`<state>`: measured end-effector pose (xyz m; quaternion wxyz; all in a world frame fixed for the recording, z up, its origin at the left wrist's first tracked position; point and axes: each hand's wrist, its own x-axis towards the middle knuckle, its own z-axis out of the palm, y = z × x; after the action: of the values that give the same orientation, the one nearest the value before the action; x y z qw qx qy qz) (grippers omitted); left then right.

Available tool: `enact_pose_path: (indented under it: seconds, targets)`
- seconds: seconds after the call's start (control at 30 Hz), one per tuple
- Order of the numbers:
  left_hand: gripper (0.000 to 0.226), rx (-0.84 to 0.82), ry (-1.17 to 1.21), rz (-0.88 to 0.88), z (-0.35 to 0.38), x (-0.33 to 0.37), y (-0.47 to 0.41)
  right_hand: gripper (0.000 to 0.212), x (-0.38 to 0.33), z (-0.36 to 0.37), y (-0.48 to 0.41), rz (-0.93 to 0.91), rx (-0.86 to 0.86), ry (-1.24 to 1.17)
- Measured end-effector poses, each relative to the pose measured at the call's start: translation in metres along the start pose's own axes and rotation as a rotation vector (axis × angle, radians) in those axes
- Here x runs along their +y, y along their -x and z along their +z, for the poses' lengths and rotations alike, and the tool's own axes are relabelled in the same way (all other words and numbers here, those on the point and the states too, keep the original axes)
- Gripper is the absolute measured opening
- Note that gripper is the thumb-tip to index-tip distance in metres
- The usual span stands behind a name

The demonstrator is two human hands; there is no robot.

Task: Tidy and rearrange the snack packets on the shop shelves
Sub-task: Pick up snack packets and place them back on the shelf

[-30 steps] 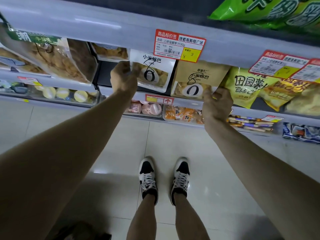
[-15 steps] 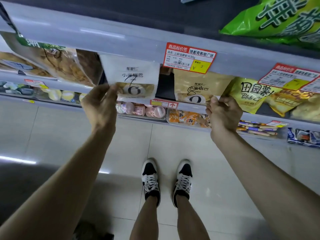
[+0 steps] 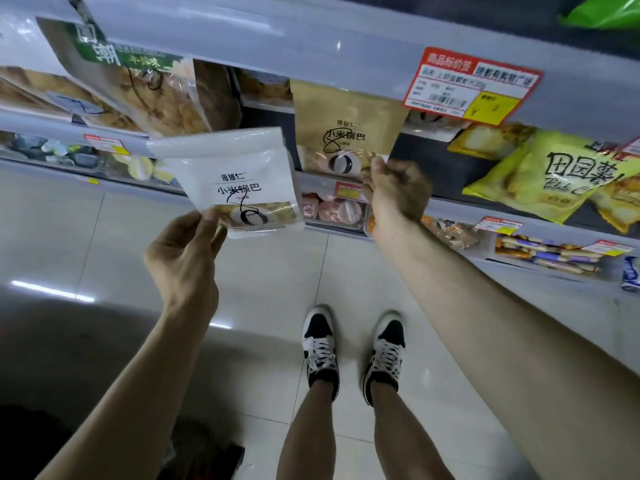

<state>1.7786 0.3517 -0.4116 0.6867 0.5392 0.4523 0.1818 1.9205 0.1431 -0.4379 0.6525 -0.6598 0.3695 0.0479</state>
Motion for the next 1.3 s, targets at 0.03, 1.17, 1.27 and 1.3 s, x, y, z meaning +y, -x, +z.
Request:
enact_pose_path:
  seconds: [0.03, 1.17, 1.27, 1.3]
  targets:
    - [0.01, -0.011, -0.001, -0.008, 0.001, 0.0, 0.001, 0.019, -0.001, 0.006, 0.0, 0.005, -0.002, -0.006]
    - [0.019, -0.438, -0.361, 0.283, 0.21, -0.047, 0.085, 0.037, -0.022, -0.133, -0.026, -0.337, -0.078, 0.333]
    - [0.018, -0.438, -0.411, 0.289, 0.207, -0.057, 0.077, 0.042, -0.014, -0.132, -0.029, -0.301, -0.153, 0.255]
    - [0.017, -0.428, -0.428, 0.293, 0.205, -0.059, 0.075, 0.043, -0.014, -0.131, -0.028, -0.298, -0.163, 0.241]
